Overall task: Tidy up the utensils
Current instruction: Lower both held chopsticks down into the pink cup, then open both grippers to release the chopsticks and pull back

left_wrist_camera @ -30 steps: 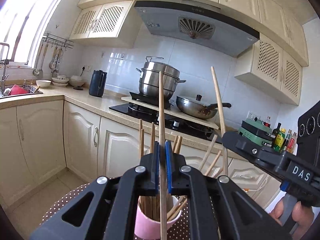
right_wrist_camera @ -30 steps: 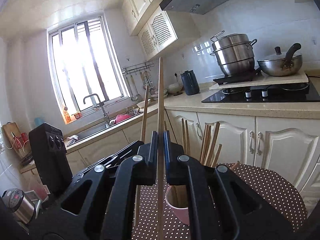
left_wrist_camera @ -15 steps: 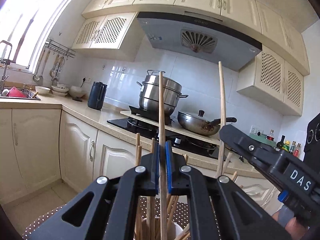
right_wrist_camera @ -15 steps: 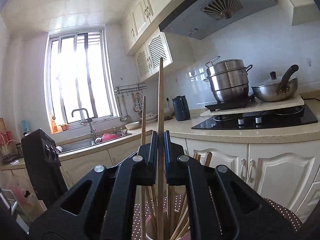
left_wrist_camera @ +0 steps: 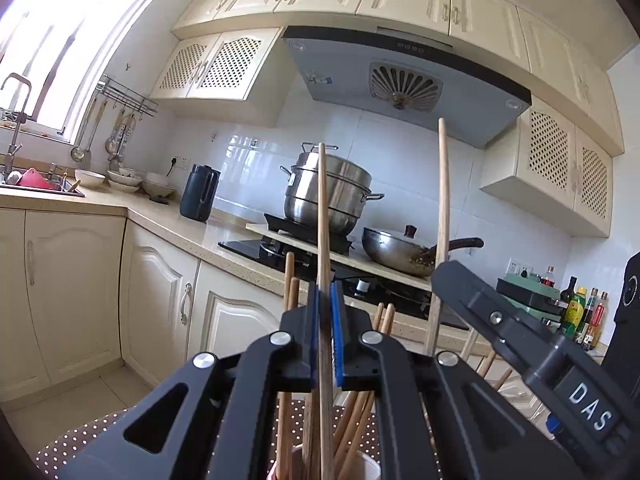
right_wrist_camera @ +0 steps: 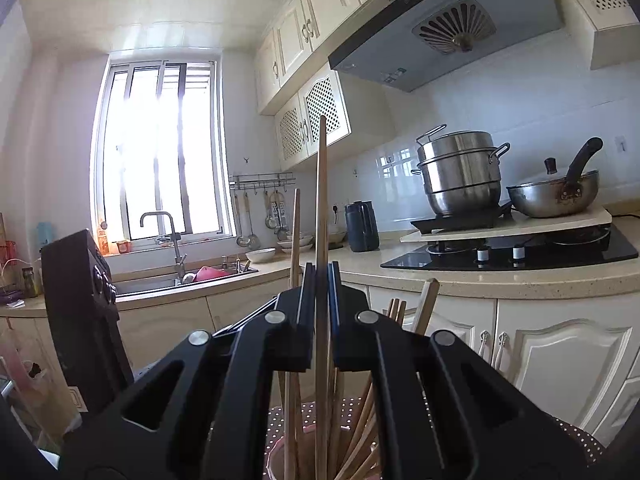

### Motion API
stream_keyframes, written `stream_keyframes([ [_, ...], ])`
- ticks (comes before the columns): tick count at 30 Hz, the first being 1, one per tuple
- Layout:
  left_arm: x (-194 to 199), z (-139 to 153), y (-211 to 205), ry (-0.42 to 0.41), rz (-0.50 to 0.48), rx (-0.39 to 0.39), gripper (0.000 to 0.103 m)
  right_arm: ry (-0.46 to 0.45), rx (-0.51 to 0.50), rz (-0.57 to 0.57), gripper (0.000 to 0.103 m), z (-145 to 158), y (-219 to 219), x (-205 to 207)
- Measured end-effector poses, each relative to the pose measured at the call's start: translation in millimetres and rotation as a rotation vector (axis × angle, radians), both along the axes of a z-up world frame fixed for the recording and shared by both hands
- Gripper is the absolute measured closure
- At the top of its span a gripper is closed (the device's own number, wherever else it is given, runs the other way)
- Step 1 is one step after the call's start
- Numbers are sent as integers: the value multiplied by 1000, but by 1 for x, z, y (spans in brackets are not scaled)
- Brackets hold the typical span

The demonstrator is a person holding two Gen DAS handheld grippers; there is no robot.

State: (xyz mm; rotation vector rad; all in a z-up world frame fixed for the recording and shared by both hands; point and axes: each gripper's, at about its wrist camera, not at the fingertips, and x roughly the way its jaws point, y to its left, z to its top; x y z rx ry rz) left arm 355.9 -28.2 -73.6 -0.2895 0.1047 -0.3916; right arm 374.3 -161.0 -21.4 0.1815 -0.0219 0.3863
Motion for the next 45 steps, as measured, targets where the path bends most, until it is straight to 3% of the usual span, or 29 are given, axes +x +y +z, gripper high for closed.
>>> stream_keyframes([
  [28,-42,-31,18,88,0,90,97,90,-66,7,96,-34,8,-24],
  [40,-41,-40,8,155,-15,159,97,160,-109,1,96,-38,7,-21],
  [45,-45,-40,8,161,-3,149,96,188,-124,-13,96,-42,5,-23],
])
